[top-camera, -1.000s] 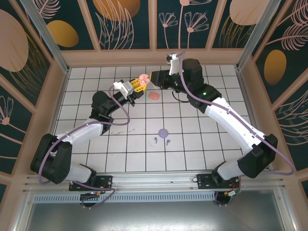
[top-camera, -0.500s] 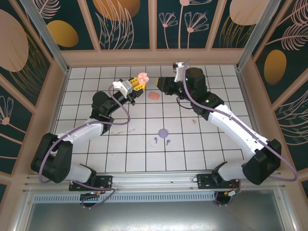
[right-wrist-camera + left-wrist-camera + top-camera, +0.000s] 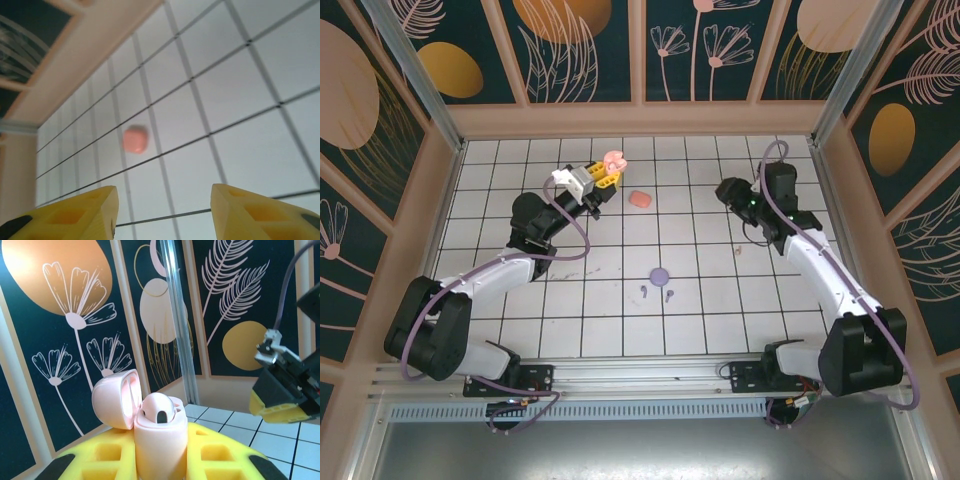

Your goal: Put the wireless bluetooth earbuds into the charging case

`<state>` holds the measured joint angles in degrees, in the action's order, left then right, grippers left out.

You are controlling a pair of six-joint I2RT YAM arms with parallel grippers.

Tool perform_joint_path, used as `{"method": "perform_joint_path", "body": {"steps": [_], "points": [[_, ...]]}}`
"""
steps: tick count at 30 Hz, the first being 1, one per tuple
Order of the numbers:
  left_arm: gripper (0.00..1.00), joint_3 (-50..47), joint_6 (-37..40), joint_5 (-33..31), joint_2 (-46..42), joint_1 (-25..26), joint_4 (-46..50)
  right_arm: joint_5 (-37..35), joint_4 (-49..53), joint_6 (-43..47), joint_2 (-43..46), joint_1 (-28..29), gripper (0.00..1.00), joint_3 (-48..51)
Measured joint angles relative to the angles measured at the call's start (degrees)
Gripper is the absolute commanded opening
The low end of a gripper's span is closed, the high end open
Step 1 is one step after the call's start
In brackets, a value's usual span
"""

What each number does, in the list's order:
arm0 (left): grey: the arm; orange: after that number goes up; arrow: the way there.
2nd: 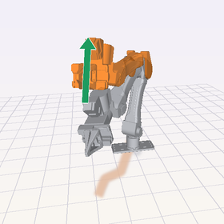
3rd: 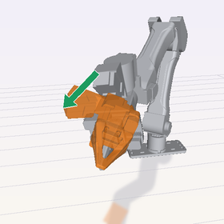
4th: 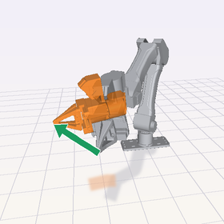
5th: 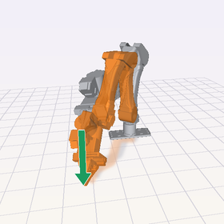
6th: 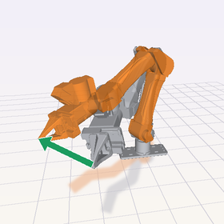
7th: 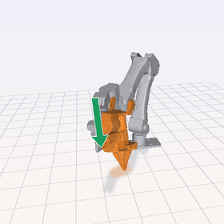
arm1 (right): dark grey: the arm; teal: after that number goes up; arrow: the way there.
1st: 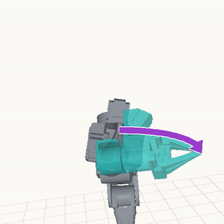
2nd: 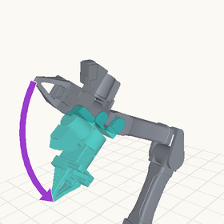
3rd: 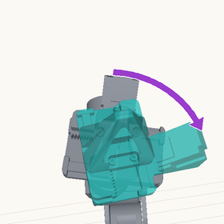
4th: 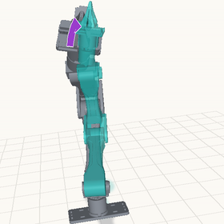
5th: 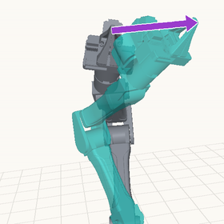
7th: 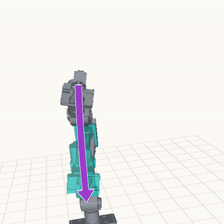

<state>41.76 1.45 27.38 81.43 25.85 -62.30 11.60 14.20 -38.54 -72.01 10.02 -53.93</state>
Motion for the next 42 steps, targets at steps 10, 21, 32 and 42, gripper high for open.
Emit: {"method": "perform_joint_path", "body": {"steps": [10,21,32,42], "points": [[0.00,-0.09,-2.23,0.48,2.84,0.00,-3.78,-6.82,2.36,-1.46,-4.00,-3.61,0.56,10.84],[0.00,-0.09,-3.76,0.66,4.02,0.00,-5.70,-6.36,-2.91,-2.58,-12.00,-3.74,0.56,12.61],[0.00,-0.07,-4.39,0.66,5.64,0.00,-6.10,-1.97,-7.13,-4.31,-16.68,-3.23,0.54,12.59],[0.00,0.15,-4.79,0.66,5.64,0.04,-6.54,4.31,-11.23,-4.70,-16.68,1.95,0.48,10.69]]}}
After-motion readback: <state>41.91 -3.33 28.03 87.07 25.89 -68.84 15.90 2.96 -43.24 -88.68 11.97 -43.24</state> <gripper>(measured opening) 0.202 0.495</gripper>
